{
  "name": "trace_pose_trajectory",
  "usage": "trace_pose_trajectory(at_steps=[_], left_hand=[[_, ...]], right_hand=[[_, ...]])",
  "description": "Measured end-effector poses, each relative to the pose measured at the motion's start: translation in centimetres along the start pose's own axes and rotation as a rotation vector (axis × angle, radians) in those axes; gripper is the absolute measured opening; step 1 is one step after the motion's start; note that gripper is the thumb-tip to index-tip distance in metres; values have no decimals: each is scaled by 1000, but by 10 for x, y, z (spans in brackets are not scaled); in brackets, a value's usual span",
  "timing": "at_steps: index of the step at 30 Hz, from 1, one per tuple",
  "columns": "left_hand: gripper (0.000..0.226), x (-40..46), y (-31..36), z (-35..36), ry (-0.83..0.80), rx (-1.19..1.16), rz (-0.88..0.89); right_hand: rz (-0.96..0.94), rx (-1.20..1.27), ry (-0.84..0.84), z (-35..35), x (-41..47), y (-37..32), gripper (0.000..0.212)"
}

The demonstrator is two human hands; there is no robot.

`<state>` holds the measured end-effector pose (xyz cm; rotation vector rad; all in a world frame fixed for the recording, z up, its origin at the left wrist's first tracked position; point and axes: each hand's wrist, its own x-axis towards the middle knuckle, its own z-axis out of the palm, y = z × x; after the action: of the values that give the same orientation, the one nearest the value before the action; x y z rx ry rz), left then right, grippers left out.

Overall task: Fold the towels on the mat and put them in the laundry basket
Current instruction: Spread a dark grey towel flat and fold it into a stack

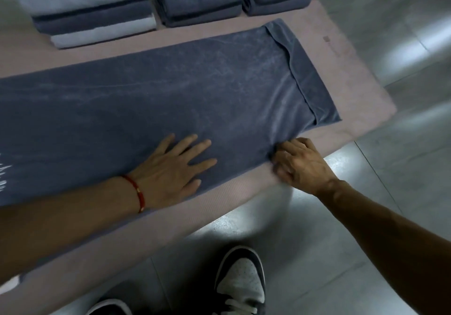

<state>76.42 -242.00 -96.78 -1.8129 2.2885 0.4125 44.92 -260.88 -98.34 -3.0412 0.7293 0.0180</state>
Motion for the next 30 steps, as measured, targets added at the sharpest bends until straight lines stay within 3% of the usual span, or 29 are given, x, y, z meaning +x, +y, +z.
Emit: trace_pose_trajectory(at_steps=[2,6,9,11,16,19,23,26,30], left_hand=[[66,28,-9,-6,-22,30,11],[61,80,-22,-16,-98,83,-64],[61,99,-26,-11,-108,5,-155],[60,101,-26,-3,-113,-42,-192],[64,98,-23,26,44,0,-205],[67,99,-23,33,103,19,-194],[72,104,-21,27,96,22,-200],[70,129,-26,2,108,10,-112],[64,213,-33,-41,98,-74,-94]], right_hand=[[193,85,28,-1,-7,10,24],[944,223,221,3,10,63,34],[1353,389,169,2,31,100,46],[1506,468,174,9,41,120,46],[1569,621,377,21,46,142,24],[1573,660,505,18,35,152,32],[1469,532,438,20,36,153,40],[1388,338,410,17,48,134,52],[1669,221,383,26,59,89,55]])
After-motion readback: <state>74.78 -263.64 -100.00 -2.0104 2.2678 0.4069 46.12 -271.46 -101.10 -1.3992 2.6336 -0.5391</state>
